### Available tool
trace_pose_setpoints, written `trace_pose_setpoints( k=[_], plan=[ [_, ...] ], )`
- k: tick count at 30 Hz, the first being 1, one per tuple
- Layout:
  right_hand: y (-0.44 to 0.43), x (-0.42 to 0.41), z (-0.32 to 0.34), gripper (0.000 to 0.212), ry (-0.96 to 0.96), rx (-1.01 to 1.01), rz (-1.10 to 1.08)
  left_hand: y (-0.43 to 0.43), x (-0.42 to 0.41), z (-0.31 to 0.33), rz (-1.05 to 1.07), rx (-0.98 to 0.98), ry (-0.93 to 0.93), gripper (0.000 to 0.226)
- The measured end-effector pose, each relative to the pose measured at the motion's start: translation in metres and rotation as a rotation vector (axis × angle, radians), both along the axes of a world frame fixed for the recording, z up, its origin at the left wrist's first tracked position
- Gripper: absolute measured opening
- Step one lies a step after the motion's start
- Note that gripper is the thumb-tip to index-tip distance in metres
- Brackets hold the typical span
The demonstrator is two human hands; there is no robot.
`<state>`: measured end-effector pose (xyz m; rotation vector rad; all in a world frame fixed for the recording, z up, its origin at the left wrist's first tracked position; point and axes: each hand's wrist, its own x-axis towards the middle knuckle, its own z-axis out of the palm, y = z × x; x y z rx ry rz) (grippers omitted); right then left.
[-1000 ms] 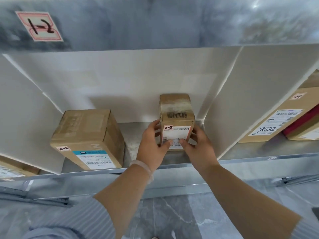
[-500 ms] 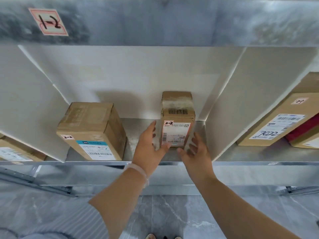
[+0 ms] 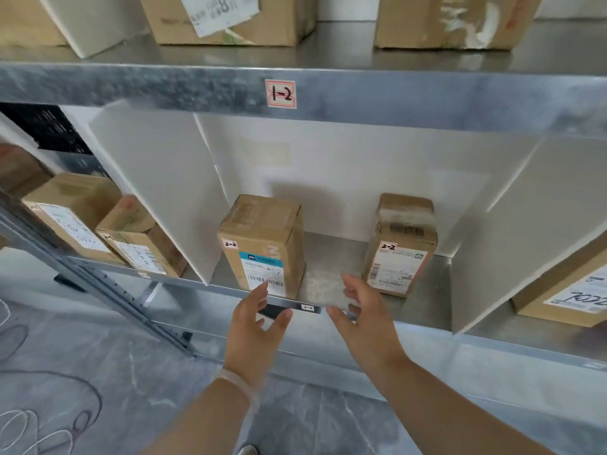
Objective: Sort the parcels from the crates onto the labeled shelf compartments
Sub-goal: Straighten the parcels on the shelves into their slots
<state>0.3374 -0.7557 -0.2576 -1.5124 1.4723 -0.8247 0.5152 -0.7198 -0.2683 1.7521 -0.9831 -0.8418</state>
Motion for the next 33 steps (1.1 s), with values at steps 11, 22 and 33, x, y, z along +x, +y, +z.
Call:
trace_pose_setpoints(
  k=[11,22,33],
  plan=[
    [-0.036,0.087,-0.004,0.085,-0.064,0.047,-0.082,-0.058,0.097,-0.006,-0.083,-0.042,-0.093,0.092],
    [-0.041,0.116,-0.003,0.064,-0.094,-0.001,-0.27,-0.095,0.107,-0.018,-0.305,-0.075,0.062,0.048],
    [-0.065,0.123,0.002,0.051,-0.023,-0.017,-0.353,-0.125,0.102,-0.015,-0.368,-0.074,0.066,0.049]
  ],
)
